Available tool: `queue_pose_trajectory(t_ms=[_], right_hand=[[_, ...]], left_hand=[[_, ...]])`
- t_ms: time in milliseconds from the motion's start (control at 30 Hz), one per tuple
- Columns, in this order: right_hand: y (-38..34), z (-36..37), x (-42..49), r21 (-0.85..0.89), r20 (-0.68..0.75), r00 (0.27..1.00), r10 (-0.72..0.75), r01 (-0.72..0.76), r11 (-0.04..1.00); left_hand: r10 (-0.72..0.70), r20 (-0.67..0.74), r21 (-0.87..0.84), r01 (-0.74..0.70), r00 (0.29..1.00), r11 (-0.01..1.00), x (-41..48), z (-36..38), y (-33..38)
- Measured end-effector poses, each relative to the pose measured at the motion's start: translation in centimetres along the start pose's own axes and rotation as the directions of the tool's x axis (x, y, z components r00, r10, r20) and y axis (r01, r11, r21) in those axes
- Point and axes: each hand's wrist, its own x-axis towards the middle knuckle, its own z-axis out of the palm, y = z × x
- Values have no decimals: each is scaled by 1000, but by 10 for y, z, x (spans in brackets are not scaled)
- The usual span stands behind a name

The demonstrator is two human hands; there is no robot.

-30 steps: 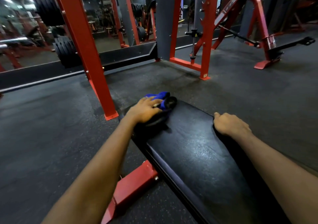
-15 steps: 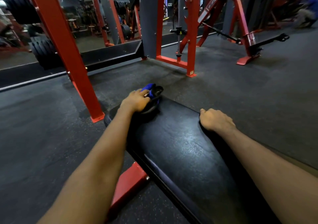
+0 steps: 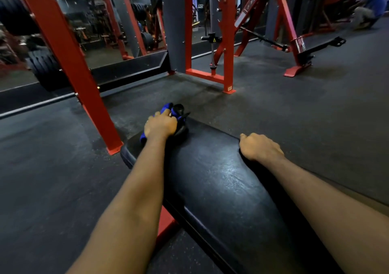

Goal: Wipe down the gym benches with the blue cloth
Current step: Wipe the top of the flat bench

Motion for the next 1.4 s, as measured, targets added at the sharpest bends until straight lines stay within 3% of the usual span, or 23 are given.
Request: queue_pose_trajectory(t_ms=[67, 167, 267, 333, 433, 500, 600, 800, 900, 1067, 1133, 1233, 1300, 1400], right_hand=[[1, -1, -1, -13, -3, 1000, -4, 3, 1000], [0, -3, -4, -41, -9, 1000, -25, 25, 999], [0, -2, -8, -50, -8, 1000, -27, 27, 998], [0, -2, -8, -55, -8, 1000, -28, 27, 998], [0, -3, -7, -50, -5, 1000, -24, 23, 998], [0, -2, -6, -56, -11, 1000, -22, 22, 998], [0, -1, -4, -51, -12, 1000, -15, 14, 999], [-3, -2, -11, -45, -17, 1000, 3, -3, 999], [-1, -2, -12, -35, -19, 1000, 10, -11, 999], [-1, 1, -8, -19, -21, 1000, 19, -20, 1000], [-2, 0, -9, -23, -21, 1000, 23, -24, 999], [-2, -2, -12, -32, -17, 1000, 19, -20, 999], [-1, -3, -17, -34, -13, 1000, 11, -12, 999], [-2, -5, -22, -36, -12, 1000, -1, 1, 999]], left_hand=[[26, 1, -8, -26, 1000, 1000, -11, 1, 5], [212, -28, -30, -213, 977, 977, -36, 2, -23], [286, -44, -35, -287, 957, 957, -55, 6, -53], [217, -27, -42, -218, 976, 975, -48, -2, -58], [-68, -21, -104, 66, 997, 992, -31, -16, -61], [-181, -10, -137, 178, 984, 974, -31, -19, -60], [-191, -94, -100, 182, 977, 978, -66, -15, -47], [-99, -230, -292, 28, 968, 956, -160, 12, -32], [-99, -201, -371, 18, 975, 928, -142, 9, -46], [-216, -145, -370, 149, 966, 917, -89, -7, -71], [-235, -240, -484, 94, 942, 870, -100, -9, -67], [-306, -347, -727, -48, 887, 686, -153, -2, -59], [-340, -324, -817, -79, 883, 571, -191, 8, -60], [-365, -164, -904, 9, 916, 428, -210, 6, -55]])
